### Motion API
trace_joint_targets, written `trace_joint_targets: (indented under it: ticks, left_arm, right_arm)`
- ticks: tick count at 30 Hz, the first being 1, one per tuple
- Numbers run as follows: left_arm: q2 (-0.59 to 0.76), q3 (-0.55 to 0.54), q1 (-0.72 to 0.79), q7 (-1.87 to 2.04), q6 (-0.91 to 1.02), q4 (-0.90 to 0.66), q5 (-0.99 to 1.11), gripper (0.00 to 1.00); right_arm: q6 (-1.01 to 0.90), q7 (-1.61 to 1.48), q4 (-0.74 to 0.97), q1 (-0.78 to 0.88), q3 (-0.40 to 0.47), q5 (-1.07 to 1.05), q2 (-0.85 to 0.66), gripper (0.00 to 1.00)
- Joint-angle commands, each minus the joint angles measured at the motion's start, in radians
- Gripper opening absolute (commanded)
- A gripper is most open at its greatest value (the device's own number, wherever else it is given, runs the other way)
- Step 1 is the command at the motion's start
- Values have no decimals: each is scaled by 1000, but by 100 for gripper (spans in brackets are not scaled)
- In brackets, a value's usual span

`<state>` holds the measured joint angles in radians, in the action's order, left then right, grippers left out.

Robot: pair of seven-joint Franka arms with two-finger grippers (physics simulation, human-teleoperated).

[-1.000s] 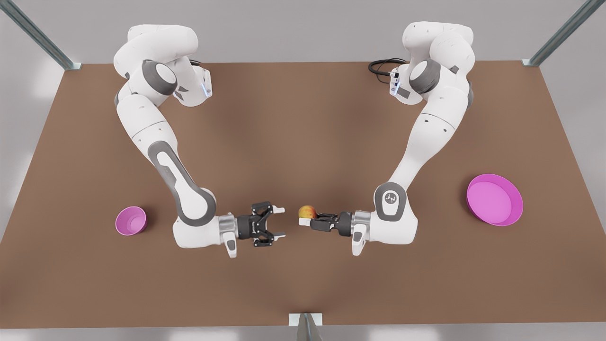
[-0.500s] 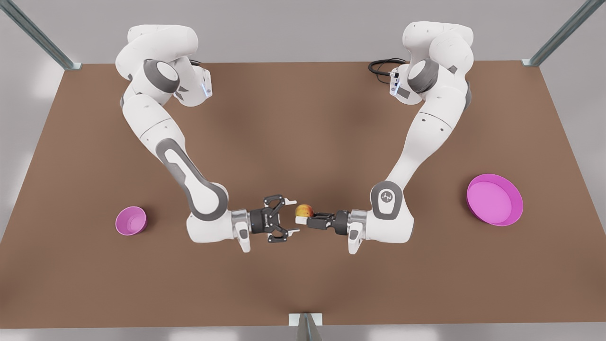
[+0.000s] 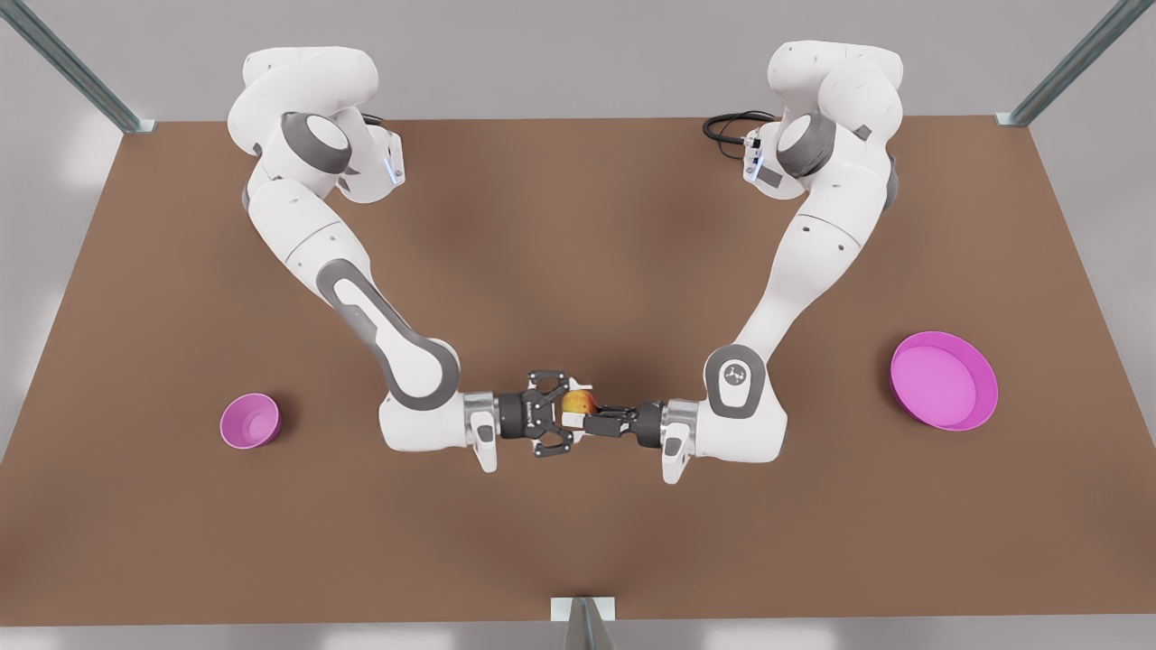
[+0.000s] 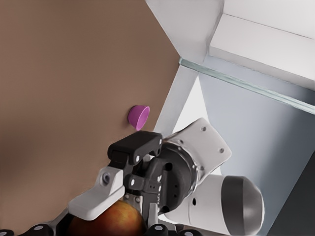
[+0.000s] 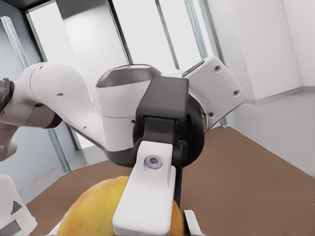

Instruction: Use the left arm to pick up the apple from the plate, transfer it to the gripper of the right arm, and then use the right arm to place it into the bowl

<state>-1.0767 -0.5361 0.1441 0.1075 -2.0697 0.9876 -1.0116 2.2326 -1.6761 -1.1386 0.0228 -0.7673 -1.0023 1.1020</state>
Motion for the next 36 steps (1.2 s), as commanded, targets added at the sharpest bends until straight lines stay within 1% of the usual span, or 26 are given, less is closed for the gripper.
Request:
trace_joint_targets:
  ticks: [1,3,5,9,12,13,14,16,17,18,19,20,22,23,24,25,27,28,29,30,31,32,33,34,35,36]
  left_arm:
    - [1,1,0,-12,0,-1,-2,72]
    - [1,1,0,-12,0,-1,-2,73]
    - [3,1,0,-12,-1,-1,-1,100]
    - [8,1,-1,-8,2,0,-1,100]
    - [12,2,-26,-8,25,0,4,100]
    - [15,4,-54,-9,71,0,7,100]
    - [20,5,-84,-9,106,0,67,100]
    - [52,4,-201,-9,272,-1,215,100]
    - [93,1,-284,-8,429,-1,396,100]
    - [202,2,-345,-6,601,-1,657,100]
    - [274,-1,-380,-6,721,0,896,100]
    - [322,-7,-388,-12,815,0,1074,100]
    - [383,-7,-386,-12,841,16,1275,100]
    - [567,101,-356,-22,688,243,1289,100]
    - [825,286,-229,-20,436,597,1188,100]
    - [853,300,-219,-22,454,616,1133,100]
    - [791,298,-219,-17,594,471,1073,100]
    - [779,295,-215,-20,577,450,1064,100]
    - [741,295,-215,-20,634,356,1055,100]
    - [688,297,-219,-23,646,333,1056,100]
    - [652,292,-190,-28,648,318,1153,100]
    - [655,286,-170,-18,648,295,1213,100]
    - [656,288,-178,-22,655,260,1211,100]
    - [656,288,-176,-23,686,249,1213,100]
    - [656,288,-178,-20,684,247,1211,100]
    - [656,288,-178,-20,684,247,1211,100]
  right_arm:
    - [22,-91,0,0,-1,-1,-2,58]
    - [22,-91,2,0,-1,-1,-2,58]
    - [22,-90,2,0,-6,-1,-2,58]
    - [21,-88,0,-1,-6,-2,-4,58]
    - [-13,-91,-16,-44,-4,13,-10,58]
    - [-51,-96,-18,-75,-3,27,-11,58]
    - [-93,-93,-20,-104,0,63,-14,58]
    - [-189,-90,-53,-193,3,215,-34,58]
    - [-241,-83,-55,-230,8,289,-37,58]
    - [-304,-73,-55,-261,14,375,-48,58]
    - [-372,-37,-55,-282,49,464,-82,58]
    - [-452,-17,-55,-296,94,536,-123,58]
    - [-567,-10,-49,-307,187,688,-194,58]
    - [-574,-16,-50,-316,206,804,-208,58]
    - [-587,-19,-52,-333,206,927,-209,58]
    - [-602,-13,-55,-334,206,1047,-224,58]
    - [-611,9,-70,-339,204,1226,-248,58]
    - [-622,10,-67,-345,204,1295,-257,58]
    - [-651,13,-69,-348,204,1357,-277,58]
    - [-691,-8,-69,-376,203,1377,-290,58]
    - [-702,-37,-70,-402,204,1377,-298,58]
    - [-705,-43,-90,-420,206,1392,-326,59]
    - [-693,-44,-142,-414,233,1397,-378,59]
    - [-624,-51,-237,-341,357,1357,-476,59]
    - [-487,-86,-373,-229,557,1240,-586,60]
    - [-414,-100,-443,-198,612,1236,-626,60]
